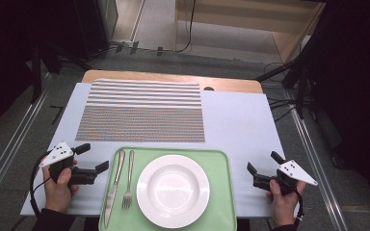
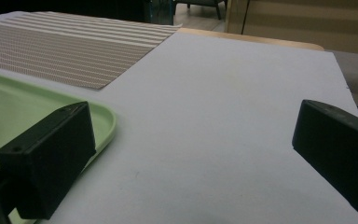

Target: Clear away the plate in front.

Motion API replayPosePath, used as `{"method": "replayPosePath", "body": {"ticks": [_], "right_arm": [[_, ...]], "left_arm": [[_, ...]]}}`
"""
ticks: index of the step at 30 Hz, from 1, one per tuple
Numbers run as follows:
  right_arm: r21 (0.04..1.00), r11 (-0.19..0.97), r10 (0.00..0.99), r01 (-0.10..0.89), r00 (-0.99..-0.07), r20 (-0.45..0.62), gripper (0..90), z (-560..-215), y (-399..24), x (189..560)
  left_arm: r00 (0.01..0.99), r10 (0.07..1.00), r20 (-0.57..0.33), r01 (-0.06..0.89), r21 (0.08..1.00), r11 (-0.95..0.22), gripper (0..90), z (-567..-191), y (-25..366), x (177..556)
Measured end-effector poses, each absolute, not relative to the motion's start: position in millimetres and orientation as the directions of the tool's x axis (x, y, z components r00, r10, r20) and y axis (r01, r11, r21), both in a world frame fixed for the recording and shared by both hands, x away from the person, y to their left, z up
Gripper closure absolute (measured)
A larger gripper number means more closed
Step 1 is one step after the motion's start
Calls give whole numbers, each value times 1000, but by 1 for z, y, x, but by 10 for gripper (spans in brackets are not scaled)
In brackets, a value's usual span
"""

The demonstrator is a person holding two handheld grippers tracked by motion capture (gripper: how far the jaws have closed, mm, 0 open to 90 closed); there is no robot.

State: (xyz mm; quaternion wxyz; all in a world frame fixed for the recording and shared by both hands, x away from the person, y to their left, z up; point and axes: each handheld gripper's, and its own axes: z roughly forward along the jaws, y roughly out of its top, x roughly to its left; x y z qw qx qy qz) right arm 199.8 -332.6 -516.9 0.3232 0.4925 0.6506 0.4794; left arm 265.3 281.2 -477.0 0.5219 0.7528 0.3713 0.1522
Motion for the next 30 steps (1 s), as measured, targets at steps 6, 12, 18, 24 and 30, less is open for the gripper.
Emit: {"method": "replayPosePath", "body": {"ticks": [6,12,18,24,30], "right_arm": [[941,57,950,335,-307,52,0,-517,-332,200],[939,57,950,338,-307,53,0,-517,-332,200],[940,48,948,337,-313,64,0,-518,-334,200],[942,48,948,333,-313,62,0,-518,-334,200],[941,53,947,335,-315,59,0,-517,-333,200]], "left_arm": [[658,736,-158,399,902,-163,0,-480,296,263],[640,752,-161,407,900,-154,0,-483,309,263],[606,779,-160,425,893,-147,0,-485,326,263],[592,784,-184,427,897,-112,0,-485,336,262],[595,785,-173,432,892,-131,0,-486,332,263]]}}
